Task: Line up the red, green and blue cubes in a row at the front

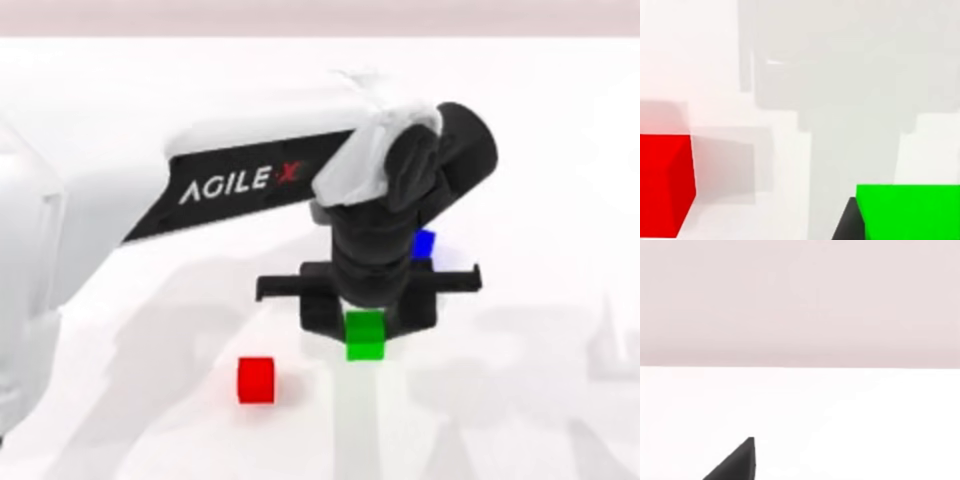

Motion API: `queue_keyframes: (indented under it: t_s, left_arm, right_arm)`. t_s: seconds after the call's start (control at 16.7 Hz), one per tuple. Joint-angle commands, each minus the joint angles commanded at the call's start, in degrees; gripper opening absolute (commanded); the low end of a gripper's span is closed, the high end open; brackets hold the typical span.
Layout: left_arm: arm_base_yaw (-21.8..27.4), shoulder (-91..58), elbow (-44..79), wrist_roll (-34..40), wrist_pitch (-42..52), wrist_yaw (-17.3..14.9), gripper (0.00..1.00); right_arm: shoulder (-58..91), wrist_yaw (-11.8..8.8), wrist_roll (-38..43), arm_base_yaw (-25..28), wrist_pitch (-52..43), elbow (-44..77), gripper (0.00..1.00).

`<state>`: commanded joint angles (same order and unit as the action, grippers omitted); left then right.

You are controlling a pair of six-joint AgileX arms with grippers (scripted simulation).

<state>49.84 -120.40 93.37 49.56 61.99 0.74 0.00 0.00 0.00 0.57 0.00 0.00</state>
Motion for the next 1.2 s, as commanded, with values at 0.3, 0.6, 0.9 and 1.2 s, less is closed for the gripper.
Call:
queue_keyframes:
  t_s: [0.3,0.6,0.9,1.2]
  left_arm:
    - [0.3,-1.9,-5.9,0.0,-7.6,0.0,0.0]
    - [0.3,-1.9,-5.9,0.0,-7.6,0.0,0.15]
    - [0.3,-1.9,-5.9,0.0,-7.6,0.0,0.53]
    - [0.3,-1.9,-5.9,0.0,-7.6,0.0,0.9]
  right_arm:
    - [0.0,0.0,0.0,0.0,0.0,0.0,1.0]
    - [0.0,0.0,0.0,0.0,0.0,0.0,1.0]
    - [0.0,0.0,0.0,0.0,0.0,0.0,1.0]
    - [0.0,0.0,0.0,0.0,0.0,0.0,1.0]
